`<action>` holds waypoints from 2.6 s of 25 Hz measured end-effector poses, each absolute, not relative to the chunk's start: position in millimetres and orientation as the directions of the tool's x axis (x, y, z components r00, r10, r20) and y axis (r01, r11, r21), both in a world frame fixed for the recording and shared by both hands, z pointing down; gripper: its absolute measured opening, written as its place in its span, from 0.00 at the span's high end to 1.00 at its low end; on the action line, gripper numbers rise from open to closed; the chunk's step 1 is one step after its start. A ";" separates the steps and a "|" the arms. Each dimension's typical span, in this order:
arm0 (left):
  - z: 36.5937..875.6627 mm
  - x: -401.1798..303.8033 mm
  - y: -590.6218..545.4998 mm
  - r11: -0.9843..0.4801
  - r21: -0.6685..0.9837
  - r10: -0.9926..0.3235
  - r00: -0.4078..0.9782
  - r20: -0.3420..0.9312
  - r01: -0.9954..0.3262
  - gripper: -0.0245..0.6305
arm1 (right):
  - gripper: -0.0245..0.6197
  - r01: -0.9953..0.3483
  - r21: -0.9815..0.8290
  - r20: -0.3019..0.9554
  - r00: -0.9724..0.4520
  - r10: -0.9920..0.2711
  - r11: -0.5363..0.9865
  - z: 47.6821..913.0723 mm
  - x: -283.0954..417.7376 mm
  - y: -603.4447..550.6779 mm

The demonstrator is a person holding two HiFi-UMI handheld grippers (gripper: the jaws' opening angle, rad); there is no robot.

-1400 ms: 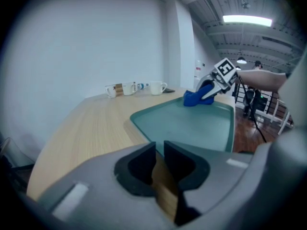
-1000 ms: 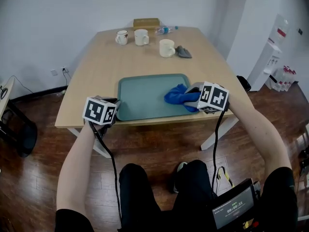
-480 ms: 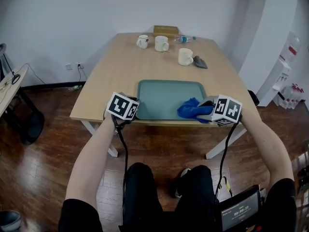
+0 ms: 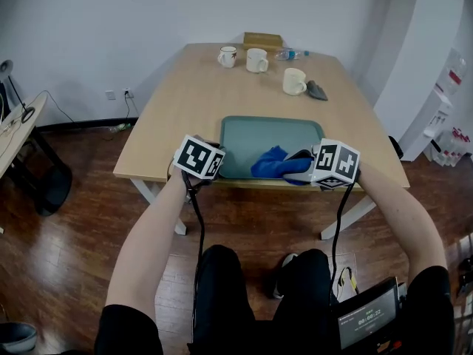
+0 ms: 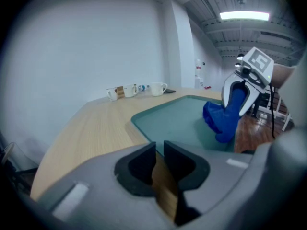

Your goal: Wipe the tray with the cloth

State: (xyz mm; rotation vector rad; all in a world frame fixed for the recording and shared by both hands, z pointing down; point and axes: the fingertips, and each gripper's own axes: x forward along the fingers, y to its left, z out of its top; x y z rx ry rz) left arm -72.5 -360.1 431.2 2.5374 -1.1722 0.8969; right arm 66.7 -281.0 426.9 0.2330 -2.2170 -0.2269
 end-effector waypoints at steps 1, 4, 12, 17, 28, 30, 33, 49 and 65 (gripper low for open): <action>431.1 -72.4 -360.4 -0.664 -0.064 -0.620 0.501 0.604 -0.745 0.88 | 0.79 -0.074 0.245 0.754 -0.612 -0.238 0.967 426.5 56.5 -280.9; 431.5 -73.3 -360.6 -0.666 -0.064 -0.618 0.502 0.605 -0.743 0.88 | 0.79 -0.029 0.258 0.745 -0.631 -0.218 0.966 425.9 24.5 -280.5; 431.5 -73.4 -362.9 -0.665 -0.062 -0.620 0.503 0.602 -0.745 0.88 | 0.79 -0.003 0.322 0.706 -0.665 -0.243 0.947 420.7 -22.6 -284.5; 418.0 -85.1 -365.4 -0.619 -0.072 -0.686 0.494 0.534 -0.782 0.88 | 0.79 -0.189 0.364 0.613 -0.689 -0.388 0.912 397.8 4.2 -300.2; 385.8 -136.5 -295.6 -0.487 -0.204 -0.850 0.408 0.334 -0.849 0.87 | 0.79 -0.744 0.136 0.366 -0.576 -0.731 0.654 341.5 176.1 -325.0; 380.3 -133.1 -274.9 -0.481 -0.188 -0.860 0.421 0.287 -0.856 0.89 | 0.79 -0.882 0.076 0.333 -0.417 -0.846 0.465 337.9 231.9 -340.9; 376.0 -124.9 -249.1 -0.461 -0.159 -0.878 0.423 0.223 -0.873 0.91 | 0.79 -0.976 0.009 0.390 -0.196 -0.900 0.216 362.6 299.9 -353.3; 364.3 -114.0 -211.5 -0.428 -0.030 -0.899 0.422 0.119 -0.903 0.93 | 0.54 -0.994 0.051 0.324 -0.073 -0.943 0.095 371.3 335.3 -338.7; 271.3 -46.2 -102.1 -0.509 -0.108 -0.842 0.520 -0.143 -0.854 0.95 | 0.86 -0.929 -0.089 -0.175 -0.340 -0.924 0.359 283.4 185.0 -99.2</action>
